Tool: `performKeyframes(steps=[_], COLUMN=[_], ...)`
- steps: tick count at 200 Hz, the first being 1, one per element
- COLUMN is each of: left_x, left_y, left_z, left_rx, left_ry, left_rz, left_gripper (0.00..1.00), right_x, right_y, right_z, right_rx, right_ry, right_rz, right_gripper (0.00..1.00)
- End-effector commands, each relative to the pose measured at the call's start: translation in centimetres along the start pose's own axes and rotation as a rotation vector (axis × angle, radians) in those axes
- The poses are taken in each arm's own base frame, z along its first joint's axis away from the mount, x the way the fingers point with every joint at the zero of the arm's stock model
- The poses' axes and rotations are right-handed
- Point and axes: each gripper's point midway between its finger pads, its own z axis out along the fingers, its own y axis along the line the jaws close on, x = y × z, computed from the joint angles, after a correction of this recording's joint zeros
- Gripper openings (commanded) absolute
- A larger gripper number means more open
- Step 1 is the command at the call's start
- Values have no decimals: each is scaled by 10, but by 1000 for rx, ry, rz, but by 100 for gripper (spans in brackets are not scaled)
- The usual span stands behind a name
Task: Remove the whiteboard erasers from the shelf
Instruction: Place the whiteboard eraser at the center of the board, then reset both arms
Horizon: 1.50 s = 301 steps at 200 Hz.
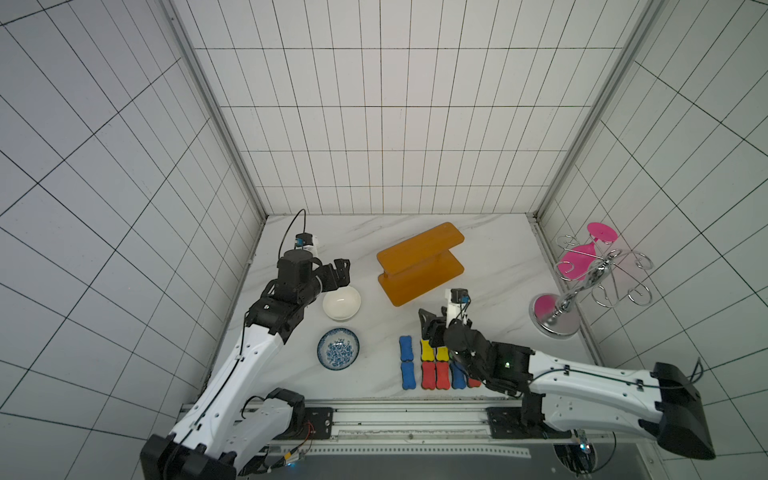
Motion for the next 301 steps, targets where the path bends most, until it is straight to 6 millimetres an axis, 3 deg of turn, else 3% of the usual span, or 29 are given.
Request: performKeyframes(steps=[1, 9, 21, 36, 57, 68, 113, 145, 177, 228, 262, 274, 301], left_x=[-26, -31, -25, -6, 6, 14, 48, 64, 62, 64, 61, 73, 72], left_y=[55, 68, 84, 101, 110, 111, 133, 141, 136, 140, 135, 141, 157], left_z=[-6, -8, 0, 17, 27, 35, 65, 76, 96, 128, 125, 121, 125], left_rx=[-302, -376, -422, -393, -337, -334, -334, -296, -245, -232, -198, -209, -290], left_ry=[-234, -292, -315, -277, -268, -239, -188, -182, -183, -67, -166, -208, -194], left_rz=[144, 202, 214, 148, 79, 133, 205, 230, 245, 225, 207, 200, 156], left_gripper=[98, 97, 96, 94, 91, 92, 94, 98, 98, 98, 98, 98, 98], right_x=[-17, -19, -40, -48, -42, -32, -26, -20, -5, 4, 5, 5, 5], right_y=[-50, -54, -79, -107, -162, -181, -269, -294, -321, -355, -357, -356, -356], right_z=[9, 19, 31, 38, 37, 36, 30, 43, 52, 81, 83, 82, 82], right_rx=[124, 71, 170, 311, 553, 578, 580, 643, 695, 629, 638, 635, 636], right_ry=[-150, -147, -143, -94, -76, -65, -167, -173, -211, -39, -4, -10, -11], right_rz=[-412, -443, -360, -528, -644, -664, -284, -259, -209, -68, -61, -63, -65], right_gripper=[100, 99, 99, 99, 99, 99, 99, 99, 99, 99, 99, 99, 99])
